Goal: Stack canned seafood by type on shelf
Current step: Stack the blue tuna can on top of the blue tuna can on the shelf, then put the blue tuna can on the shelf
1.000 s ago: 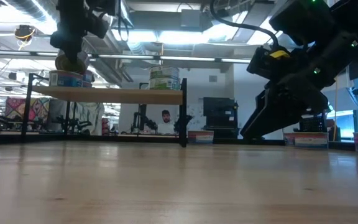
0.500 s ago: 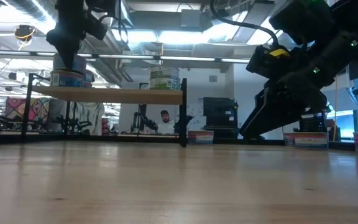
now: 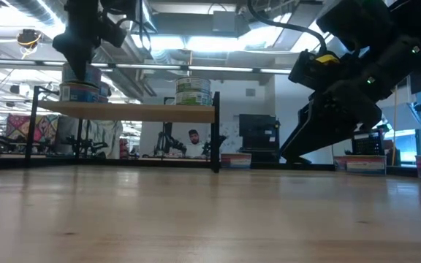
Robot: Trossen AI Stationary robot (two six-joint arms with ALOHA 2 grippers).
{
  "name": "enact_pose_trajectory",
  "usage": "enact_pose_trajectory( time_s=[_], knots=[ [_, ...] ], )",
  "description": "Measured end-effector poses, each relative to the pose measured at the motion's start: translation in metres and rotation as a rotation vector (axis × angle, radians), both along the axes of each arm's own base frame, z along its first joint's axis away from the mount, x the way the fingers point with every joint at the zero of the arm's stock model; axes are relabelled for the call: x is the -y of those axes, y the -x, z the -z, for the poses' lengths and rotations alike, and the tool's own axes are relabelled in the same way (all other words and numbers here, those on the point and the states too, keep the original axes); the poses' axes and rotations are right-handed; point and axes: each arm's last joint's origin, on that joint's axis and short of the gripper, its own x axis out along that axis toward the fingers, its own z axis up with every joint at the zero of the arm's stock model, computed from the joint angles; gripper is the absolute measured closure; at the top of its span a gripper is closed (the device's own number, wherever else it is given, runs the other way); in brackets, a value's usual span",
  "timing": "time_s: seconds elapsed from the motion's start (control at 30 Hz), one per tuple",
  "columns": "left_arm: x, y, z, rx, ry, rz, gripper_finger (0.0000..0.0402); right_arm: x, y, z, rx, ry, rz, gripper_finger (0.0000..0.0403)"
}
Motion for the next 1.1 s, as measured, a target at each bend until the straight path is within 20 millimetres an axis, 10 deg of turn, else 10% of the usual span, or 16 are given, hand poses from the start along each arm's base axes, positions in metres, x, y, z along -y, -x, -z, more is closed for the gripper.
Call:
enact_pose_trajectory(
  time_s=[0.6, 1.1],
  knots=[
    [-0.001, 0.000, -0.003, -0.153, 0.000, 0.174, 0.0133, -0.001, -0.001, -0.001, 0.010, -0.023, -0.028, 0.0139],
    [0.047, -0.034, -0.058, 0.501, 0.190, 0.190, 0.0133, -0.001, -0.001, -0.001, 0.009, -0.016, -0.034, 0.0139]
  ],
)
